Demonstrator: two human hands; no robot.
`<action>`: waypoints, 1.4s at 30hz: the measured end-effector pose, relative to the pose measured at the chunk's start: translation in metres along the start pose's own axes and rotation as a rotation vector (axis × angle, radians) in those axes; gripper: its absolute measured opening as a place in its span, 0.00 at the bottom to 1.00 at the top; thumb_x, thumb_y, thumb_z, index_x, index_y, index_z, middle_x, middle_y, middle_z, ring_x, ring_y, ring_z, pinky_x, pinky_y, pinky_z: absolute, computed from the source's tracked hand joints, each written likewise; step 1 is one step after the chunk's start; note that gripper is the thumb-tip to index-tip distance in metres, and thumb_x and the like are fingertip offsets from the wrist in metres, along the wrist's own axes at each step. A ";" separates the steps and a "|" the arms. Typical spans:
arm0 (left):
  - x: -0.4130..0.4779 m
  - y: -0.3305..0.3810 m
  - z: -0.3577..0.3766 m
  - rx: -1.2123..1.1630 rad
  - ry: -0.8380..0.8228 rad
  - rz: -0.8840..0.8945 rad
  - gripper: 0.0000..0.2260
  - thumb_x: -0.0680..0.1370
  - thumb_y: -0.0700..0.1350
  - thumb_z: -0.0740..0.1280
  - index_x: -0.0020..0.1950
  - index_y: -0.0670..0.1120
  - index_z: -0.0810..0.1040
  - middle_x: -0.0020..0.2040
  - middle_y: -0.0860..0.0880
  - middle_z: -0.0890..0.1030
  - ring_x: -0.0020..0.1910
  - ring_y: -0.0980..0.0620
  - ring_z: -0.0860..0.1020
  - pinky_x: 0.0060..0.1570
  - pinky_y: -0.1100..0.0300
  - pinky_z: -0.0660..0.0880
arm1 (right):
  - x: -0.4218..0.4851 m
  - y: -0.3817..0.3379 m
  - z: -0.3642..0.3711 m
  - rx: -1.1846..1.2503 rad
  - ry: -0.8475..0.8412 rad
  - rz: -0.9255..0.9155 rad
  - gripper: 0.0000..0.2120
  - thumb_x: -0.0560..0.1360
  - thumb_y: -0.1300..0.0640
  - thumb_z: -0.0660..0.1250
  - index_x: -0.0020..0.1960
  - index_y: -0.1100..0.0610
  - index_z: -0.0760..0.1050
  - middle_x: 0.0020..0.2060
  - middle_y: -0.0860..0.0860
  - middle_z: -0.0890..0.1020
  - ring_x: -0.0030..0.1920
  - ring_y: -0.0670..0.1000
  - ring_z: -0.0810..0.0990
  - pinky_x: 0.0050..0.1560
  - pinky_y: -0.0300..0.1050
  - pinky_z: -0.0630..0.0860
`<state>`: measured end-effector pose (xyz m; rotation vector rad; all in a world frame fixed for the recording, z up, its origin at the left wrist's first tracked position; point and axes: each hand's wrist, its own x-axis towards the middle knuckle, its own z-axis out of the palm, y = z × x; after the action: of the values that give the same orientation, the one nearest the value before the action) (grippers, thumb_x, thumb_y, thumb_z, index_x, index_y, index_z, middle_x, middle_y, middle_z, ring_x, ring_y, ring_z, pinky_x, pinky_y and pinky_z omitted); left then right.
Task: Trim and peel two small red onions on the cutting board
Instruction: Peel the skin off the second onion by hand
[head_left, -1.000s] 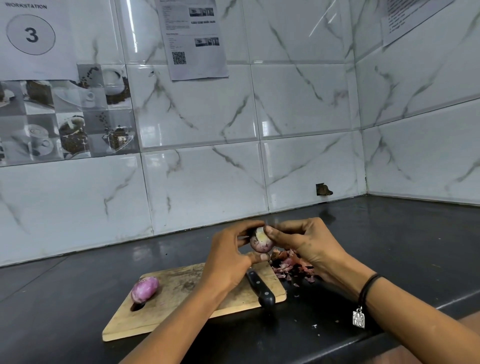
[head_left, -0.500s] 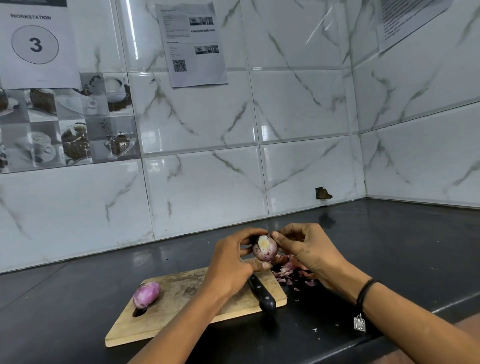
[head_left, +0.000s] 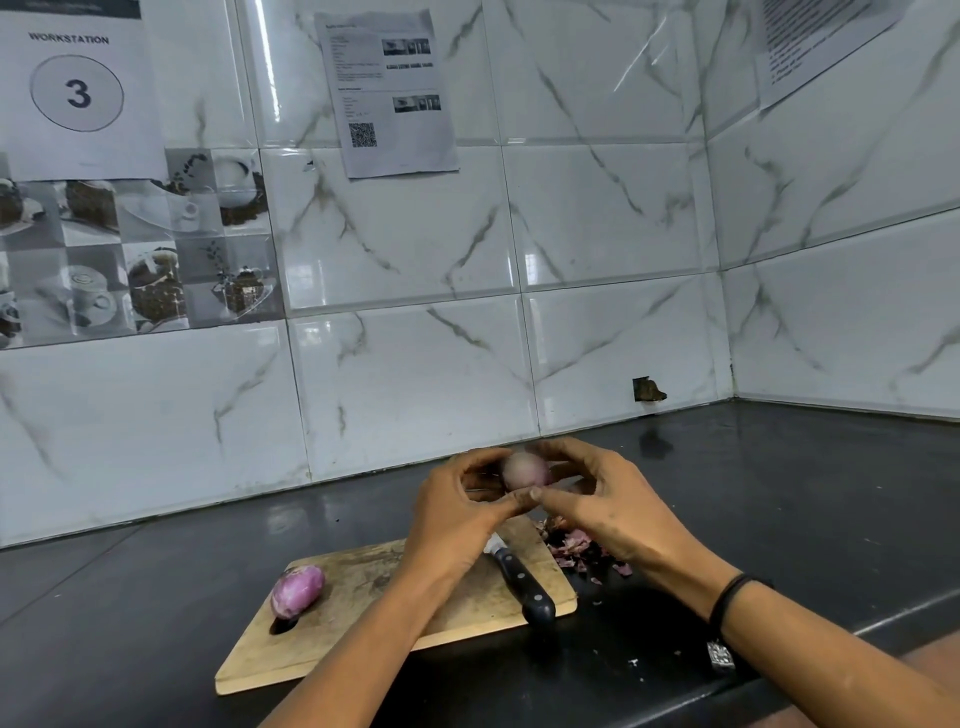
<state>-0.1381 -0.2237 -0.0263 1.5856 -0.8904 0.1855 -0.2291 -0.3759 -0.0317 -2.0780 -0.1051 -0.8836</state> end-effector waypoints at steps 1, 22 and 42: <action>0.000 0.001 -0.001 -0.023 0.000 -0.002 0.18 0.64 0.44 0.83 0.50 0.56 0.84 0.46 0.59 0.87 0.47 0.63 0.84 0.47 0.70 0.78 | 0.000 0.000 0.001 -0.015 -0.009 -0.017 0.25 0.71 0.53 0.74 0.68 0.48 0.76 0.54 0.43 0.84 0.48 0.44 0.84 0.54 0.48 0.83; -0.003 0.010 0.001 0.122 0.080 0.108 0.26 0.56 0.53 0.84 0.53 0.53 0.87 0.42 0.59 0.82 0.47 0.63 0.82 0.48 0.67 0.79 | 0.000 -0.003 0.003 -0.202 0.098 -0.175 0.24 0.68 0.50 0.81 0.58 0.55 0.76 0.49 0.42 0.83 0.51 0.42 0.82 0.51 0.36 0.79; -0.004 0.009 0.007 0.025 0.122 0.098 0.19 0.61 0.45 0.84 0.50 0.51 0.88 0.43 0.55 0.85 0.43 0.60 0.85 0.43 0.69 0.79 | 0.002 0.006 0.003 -0.124 0.069 -0.152 0.20 0.72 0.55 0.78 0.62 0.53 0.78 0.53 0.42 0.83 0.52 0.37 0.81 0.50 0.28 0.76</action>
<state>-0.1488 -0.2277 -0.0237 1.5379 -0.8738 0.3610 -0.2237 -0.3777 -0.0364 -2.1737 -0.1771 -1.0762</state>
